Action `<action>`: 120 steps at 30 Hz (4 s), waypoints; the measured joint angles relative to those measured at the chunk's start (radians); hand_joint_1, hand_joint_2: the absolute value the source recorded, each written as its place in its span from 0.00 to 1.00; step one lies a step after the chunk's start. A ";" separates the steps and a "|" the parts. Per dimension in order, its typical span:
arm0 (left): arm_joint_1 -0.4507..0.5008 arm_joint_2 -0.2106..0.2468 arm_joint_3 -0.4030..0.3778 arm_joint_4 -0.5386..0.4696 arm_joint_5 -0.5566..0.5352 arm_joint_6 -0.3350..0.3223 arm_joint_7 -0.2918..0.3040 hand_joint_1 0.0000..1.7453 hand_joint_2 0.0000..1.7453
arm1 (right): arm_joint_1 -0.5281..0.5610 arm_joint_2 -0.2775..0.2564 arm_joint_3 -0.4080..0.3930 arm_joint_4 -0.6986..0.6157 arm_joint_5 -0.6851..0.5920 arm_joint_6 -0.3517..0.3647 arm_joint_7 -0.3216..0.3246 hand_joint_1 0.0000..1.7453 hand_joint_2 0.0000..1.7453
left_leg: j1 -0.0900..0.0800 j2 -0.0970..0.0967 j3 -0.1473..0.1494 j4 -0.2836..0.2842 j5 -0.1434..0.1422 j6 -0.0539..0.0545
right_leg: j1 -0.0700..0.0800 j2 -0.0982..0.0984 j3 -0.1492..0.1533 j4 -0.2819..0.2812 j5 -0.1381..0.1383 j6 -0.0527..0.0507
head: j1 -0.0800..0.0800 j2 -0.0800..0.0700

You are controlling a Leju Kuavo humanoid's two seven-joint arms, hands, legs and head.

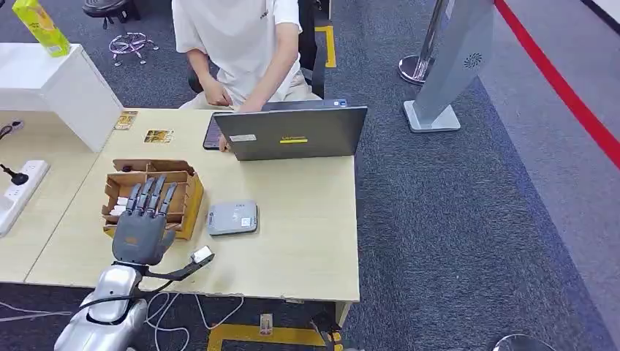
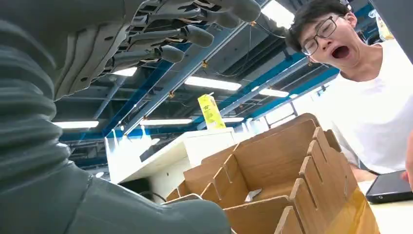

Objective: Pass the card to the sensor for recognition and then transmit it.

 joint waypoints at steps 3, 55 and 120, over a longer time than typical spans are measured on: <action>0.000 0.000 0.000 0.000 -0.001 0.000 0.000 0.00 1.00 | 0.000 0.000 0.000 0.000 0.000 0.000 0.000 0.00 0.00 | 0.000 0.000 0.000 0.000 0.000 0.000 | 0.000 0.000 0.000 0.000 0.000 0.000 | 0.000 0.000; -0.065 -0.003 0.000 0.110 0.026 -0.129 0.045 0.00 1.00 | 0.001 0.000 -0.003 0.001 -0.015 0.005 -0.004 0.00 0.00 | 0.000 0.000 0.000 0.000 0.000 0.000 | 0.000 0.000 0.000 0.000 0.000 0.000 | 0.000 0.000; -0.024 0.002 0.016 -0.014 0.188 -0.047 -0.062 1.00 1.00 | 0.001 0.000 -0.005 0.004 -0.016 0.006 -0.020 0.00 0.00 | 0.000 0.000 0.000 0.000 0.000 0.000 | 0.000 0.000 0.000 0.000 0.000 0.000 | 0.000 0.000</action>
